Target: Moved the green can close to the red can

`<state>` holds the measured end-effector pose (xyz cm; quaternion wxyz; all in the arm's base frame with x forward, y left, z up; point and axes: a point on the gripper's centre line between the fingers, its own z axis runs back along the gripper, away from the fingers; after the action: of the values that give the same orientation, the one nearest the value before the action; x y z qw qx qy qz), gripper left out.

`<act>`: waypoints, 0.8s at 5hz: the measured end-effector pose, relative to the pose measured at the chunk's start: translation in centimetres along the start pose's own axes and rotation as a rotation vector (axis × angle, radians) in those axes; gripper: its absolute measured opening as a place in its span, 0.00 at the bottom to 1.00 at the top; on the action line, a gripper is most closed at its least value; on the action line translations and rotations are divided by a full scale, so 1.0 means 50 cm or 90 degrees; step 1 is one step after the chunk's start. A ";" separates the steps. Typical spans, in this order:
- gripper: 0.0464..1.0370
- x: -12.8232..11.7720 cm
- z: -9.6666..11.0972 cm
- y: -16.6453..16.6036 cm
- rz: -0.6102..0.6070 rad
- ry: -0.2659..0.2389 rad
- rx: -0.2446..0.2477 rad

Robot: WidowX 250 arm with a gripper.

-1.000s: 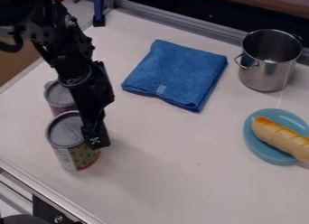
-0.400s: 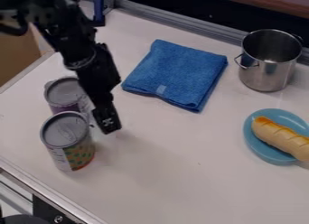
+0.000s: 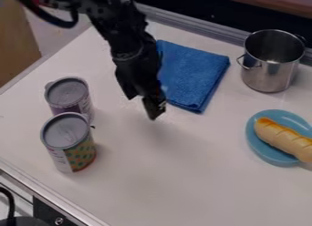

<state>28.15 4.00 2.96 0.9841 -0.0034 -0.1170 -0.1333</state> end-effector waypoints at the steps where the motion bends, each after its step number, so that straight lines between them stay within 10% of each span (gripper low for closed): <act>1: 0.96 0.025 -0.003 0.012 0.117 0.014 0.040; 4: 0.96 0.119 -0.015 0.124 0.200 -0.028 0.076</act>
<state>35.52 8.43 3.75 0.9885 0.0342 -0.1444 0.0297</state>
